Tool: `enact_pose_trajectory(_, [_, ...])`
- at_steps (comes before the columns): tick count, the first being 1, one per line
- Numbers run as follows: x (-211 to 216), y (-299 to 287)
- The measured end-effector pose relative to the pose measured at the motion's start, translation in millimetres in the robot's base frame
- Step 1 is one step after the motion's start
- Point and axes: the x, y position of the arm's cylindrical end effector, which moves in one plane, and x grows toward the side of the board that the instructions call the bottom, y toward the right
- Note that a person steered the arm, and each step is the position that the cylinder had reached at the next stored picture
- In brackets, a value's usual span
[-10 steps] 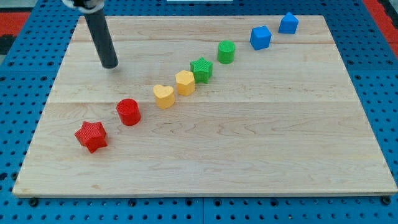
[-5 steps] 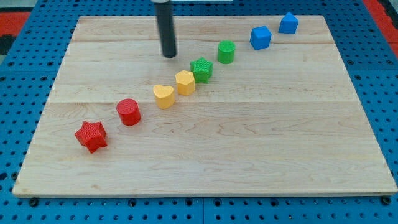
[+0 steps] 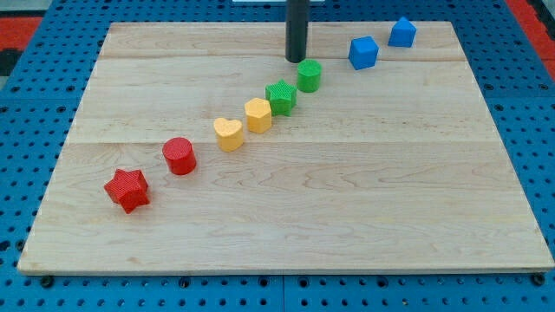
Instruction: Slide the green circle to the center
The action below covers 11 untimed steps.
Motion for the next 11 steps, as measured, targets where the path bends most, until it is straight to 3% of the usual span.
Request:
enact_pose_trajectory(1, [8.0, -5.3])
enact_pose_trajectory(4, [74.1, 98.7])
enact_pose_trajectory(5, [93.3, 96.3])
enact_pose_trajectory(6, [38.0, 126.8])
enact_pose_trajectory(7, [16.9, 116.2])
enact_pose_trajectory(10, [92.0, 87.0])
enact_pose_trajectory(11, [73.7, 88.8])
